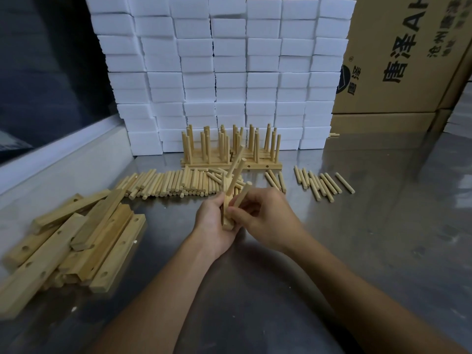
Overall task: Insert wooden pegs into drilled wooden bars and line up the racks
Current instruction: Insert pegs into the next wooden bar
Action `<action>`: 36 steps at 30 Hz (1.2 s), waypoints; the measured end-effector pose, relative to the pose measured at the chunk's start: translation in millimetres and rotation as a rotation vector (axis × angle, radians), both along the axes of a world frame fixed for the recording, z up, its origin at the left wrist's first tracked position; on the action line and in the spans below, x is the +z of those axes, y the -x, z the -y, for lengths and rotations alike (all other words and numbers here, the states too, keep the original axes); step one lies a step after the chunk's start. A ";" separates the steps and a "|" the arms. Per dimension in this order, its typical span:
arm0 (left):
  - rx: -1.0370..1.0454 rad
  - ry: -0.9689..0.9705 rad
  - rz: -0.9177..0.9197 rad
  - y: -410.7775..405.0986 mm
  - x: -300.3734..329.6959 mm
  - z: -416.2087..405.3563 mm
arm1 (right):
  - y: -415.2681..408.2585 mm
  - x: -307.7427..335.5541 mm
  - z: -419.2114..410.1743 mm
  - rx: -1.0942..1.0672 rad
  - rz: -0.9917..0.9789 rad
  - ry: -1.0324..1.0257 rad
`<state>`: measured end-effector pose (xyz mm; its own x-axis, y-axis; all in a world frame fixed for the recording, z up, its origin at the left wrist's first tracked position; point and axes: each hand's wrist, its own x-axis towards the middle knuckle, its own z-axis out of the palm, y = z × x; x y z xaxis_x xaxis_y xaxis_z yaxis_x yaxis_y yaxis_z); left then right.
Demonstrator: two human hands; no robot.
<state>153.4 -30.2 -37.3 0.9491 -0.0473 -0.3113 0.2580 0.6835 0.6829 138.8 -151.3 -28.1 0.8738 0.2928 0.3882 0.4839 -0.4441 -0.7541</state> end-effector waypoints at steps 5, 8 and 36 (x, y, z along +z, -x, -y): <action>0.009 0.010 -0.010 -1.8 -1.8 -0.8 | -1.3 -1.6 -3.5 -0.052 0.000 -0.052; 0.008 0.018 -0.004 -3.1 -3.3 -1.2 | -0.8 -5.0 -6.2 -0.092 -0.002 -0.094; -0.041 -0.006 -0.010 -0.1 -3.3 -3.3 | 11.1 -16.3 -14.4 -0.155 0.005 0.010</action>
<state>153.5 -26.9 -40.6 0.9432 -0.0845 -0.3213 0.2929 0.6682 0.6839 127.6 -137.0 -44.4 0.9068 0.1589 0.3905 0.4129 -0.5213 -0.7468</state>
